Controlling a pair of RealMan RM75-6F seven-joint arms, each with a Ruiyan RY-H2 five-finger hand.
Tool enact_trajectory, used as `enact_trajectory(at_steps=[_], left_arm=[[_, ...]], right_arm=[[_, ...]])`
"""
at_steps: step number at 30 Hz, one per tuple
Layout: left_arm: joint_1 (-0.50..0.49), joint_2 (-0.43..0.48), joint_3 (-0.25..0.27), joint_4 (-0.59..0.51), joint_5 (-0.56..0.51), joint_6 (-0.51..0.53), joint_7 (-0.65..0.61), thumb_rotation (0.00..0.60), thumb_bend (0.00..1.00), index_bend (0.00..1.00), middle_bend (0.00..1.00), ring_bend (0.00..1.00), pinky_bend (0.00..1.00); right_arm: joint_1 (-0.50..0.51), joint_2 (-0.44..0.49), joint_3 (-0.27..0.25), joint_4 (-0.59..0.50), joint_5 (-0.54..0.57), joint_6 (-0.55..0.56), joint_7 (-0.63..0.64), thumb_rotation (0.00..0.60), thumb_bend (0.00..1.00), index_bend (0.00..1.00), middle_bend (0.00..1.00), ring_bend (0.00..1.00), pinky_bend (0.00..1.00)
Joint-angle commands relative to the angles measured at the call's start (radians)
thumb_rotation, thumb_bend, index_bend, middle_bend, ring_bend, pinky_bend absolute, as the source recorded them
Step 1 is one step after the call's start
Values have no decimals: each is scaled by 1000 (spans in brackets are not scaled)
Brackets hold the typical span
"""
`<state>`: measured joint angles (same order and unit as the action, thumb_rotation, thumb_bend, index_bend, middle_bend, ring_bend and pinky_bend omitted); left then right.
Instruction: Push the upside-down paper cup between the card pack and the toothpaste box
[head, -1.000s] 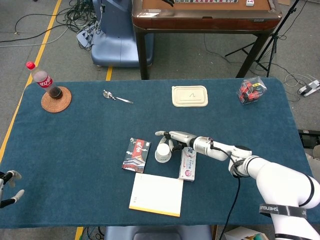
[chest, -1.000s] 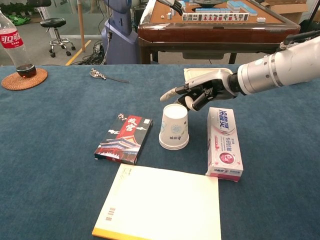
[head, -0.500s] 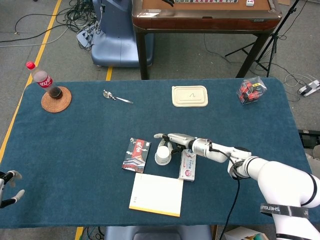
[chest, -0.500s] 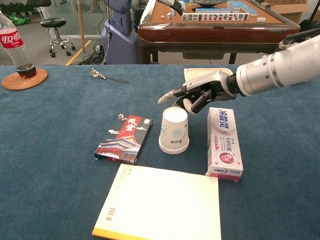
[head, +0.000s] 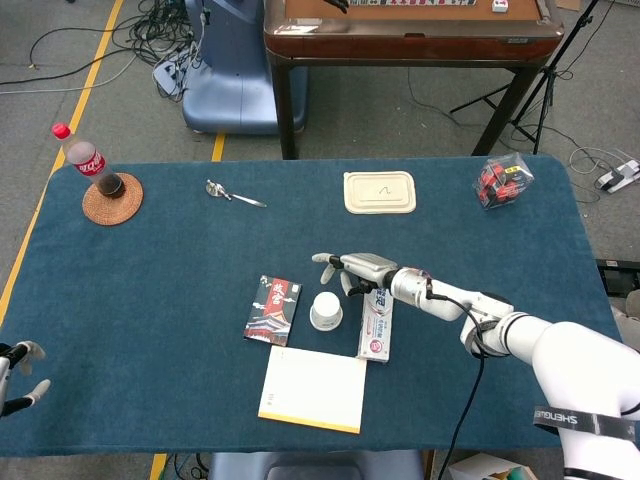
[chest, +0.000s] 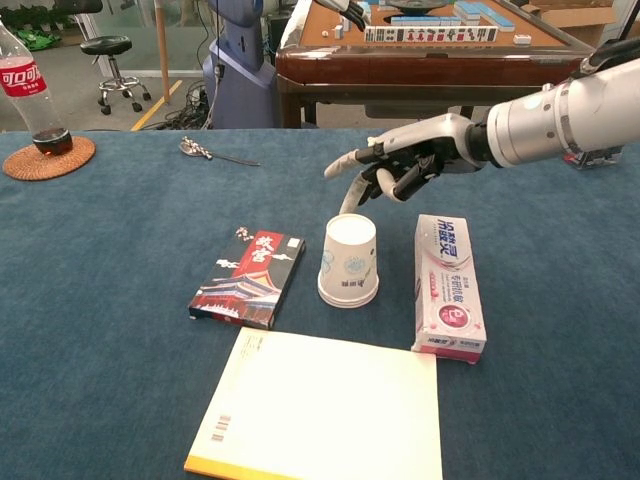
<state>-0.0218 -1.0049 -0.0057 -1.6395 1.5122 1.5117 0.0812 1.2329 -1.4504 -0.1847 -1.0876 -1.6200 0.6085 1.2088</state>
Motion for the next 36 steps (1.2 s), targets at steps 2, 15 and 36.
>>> enact_trajectory(at_steps=[2,15,36], left_arm=[[-1,-1,0,0,0,-1,1,600,208,483,584,449,603],[-7,-9,3,-8,14,-3,27,600,208,483,584,449,603],[2,-75,-13,52,100,107,6,600,208,500,599,468,642]], right_arm=[[-107,87,106,-99,183,68,-388,600,907,8,259,147,109],[-348,281,163,-493,444,439,-1244,600,0,8,238,147,116],[-832,428,51,-603,256,878,-1282,600,0,7,231,147,116]])
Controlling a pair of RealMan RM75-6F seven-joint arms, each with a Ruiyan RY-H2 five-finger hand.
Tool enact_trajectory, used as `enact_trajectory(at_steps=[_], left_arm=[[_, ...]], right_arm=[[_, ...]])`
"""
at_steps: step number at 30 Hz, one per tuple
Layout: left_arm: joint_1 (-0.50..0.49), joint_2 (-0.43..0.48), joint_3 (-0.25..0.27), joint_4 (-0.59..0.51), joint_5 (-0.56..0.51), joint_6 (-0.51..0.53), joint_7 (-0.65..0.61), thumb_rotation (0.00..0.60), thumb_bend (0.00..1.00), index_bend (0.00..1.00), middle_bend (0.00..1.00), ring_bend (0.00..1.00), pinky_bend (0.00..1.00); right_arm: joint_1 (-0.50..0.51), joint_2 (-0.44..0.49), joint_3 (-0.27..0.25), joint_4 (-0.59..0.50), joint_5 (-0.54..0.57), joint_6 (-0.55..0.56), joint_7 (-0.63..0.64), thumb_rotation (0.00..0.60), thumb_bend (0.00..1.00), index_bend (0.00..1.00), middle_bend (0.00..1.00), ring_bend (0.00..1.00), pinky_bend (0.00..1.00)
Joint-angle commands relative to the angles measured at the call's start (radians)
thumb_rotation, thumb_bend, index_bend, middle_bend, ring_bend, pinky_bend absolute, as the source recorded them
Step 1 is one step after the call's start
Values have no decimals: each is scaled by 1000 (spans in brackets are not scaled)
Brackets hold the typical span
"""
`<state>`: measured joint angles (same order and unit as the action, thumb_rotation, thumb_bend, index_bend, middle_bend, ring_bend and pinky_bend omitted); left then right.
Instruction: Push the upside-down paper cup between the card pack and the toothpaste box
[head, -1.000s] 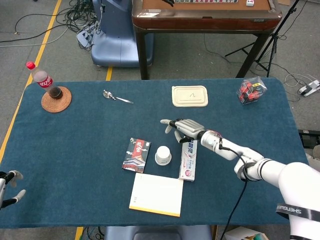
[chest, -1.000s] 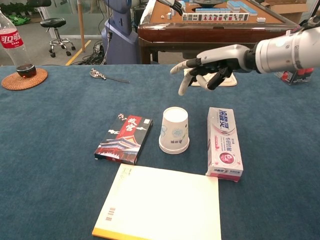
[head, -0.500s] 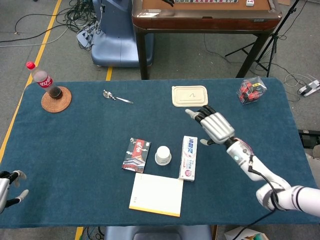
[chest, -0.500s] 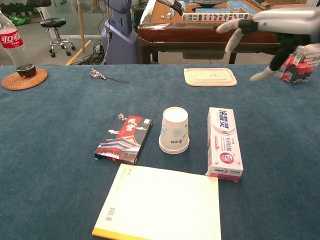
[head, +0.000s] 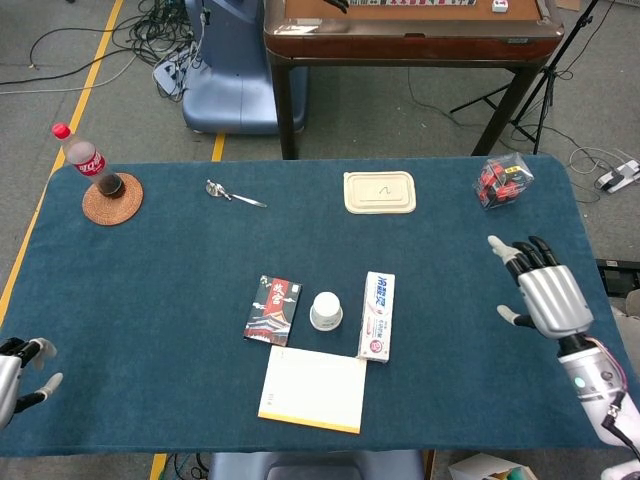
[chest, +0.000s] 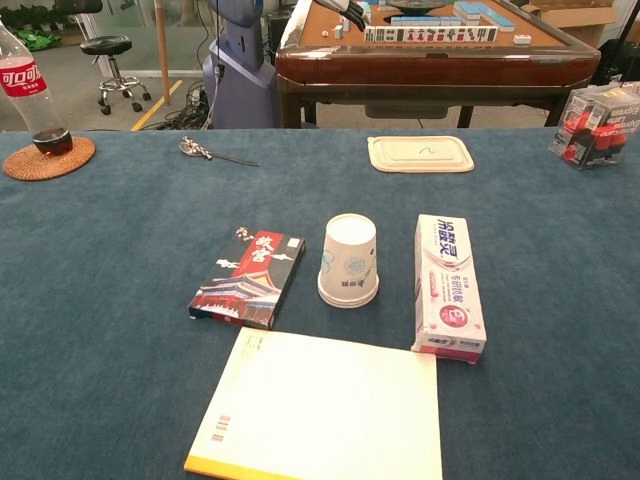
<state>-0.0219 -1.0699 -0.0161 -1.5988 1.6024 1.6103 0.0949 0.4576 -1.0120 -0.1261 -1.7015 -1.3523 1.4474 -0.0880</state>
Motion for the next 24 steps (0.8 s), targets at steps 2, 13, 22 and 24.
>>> enact_trajectory(at_steps=[2,13,22,24], left_arm=[[1,-11,-1,13,10,5,-3,600,208,499,599,468,642],[5,10,6,-16,15,6,-22,600,208,478,582,465,642],[9,9,8,-13,28,20,-30,600,208,470,560,461,644],[9,11,8,-13,24,16,-28,600,208,470,556,461,644]], right_arm=[[-95,-24,-3,20,-23,75,12,600,0,7,231,147,116],[-278,-119,29,142,-20,214,7,600,0,7,234,147,116],[-302,-78,32,142,-67,149,15,600,0,7,229,147,116],[-301,-70,27,141,-78,124,28,600,0,7,221,142,116]])
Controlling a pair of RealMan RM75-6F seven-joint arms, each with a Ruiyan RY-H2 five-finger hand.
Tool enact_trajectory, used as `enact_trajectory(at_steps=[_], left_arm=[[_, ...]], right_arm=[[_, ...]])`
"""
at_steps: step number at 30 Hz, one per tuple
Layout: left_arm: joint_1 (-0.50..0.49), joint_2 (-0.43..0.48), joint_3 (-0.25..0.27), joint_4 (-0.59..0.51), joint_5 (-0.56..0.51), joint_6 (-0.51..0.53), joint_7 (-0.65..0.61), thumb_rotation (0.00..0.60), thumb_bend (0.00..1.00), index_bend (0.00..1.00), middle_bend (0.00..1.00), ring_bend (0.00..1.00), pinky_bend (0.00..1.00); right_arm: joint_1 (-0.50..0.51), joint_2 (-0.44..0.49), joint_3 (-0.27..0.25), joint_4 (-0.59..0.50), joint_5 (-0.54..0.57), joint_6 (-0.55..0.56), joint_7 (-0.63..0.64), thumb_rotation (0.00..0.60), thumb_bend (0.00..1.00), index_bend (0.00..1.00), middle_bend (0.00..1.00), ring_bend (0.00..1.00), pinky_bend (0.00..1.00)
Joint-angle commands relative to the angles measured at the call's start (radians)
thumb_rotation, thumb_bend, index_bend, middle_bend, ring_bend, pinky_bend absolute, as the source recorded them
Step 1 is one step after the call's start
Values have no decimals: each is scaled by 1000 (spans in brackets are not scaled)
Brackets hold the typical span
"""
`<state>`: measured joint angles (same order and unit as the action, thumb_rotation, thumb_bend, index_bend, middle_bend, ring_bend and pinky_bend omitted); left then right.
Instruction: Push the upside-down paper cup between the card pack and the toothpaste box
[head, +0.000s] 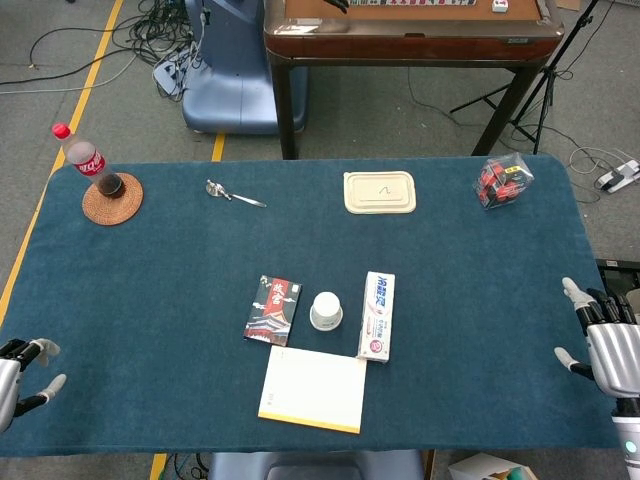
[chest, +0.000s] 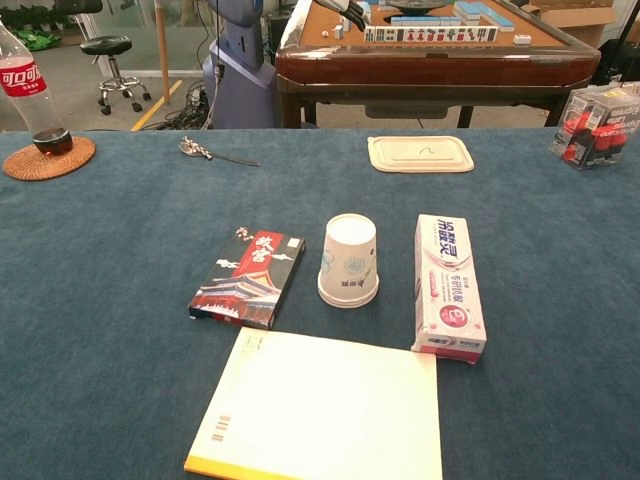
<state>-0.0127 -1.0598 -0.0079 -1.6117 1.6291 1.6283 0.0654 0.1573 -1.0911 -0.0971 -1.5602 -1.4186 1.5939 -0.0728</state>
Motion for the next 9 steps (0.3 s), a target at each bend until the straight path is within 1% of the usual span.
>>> enact_trajectory(at_steps=[1,4,9], left_arm=[[-1,1,-1,0,-5,-4,0,600,208,470,555,461,644],[-4,-2,-1,1,-13,-17,-5,600,208,470,554,461,644],[-13,-12,0,10,-26,-43,-1,600,208,470,553,461,644]], right_arm=[[0,16,-5,-3,-17,-37,20,600,0,7,211,135,116],[4,32,-7,-11,-27,-77,35,600,8,7,184,108,116],[8,36,8,-12,-32,-118,37,600,17,7,174,94,116]])
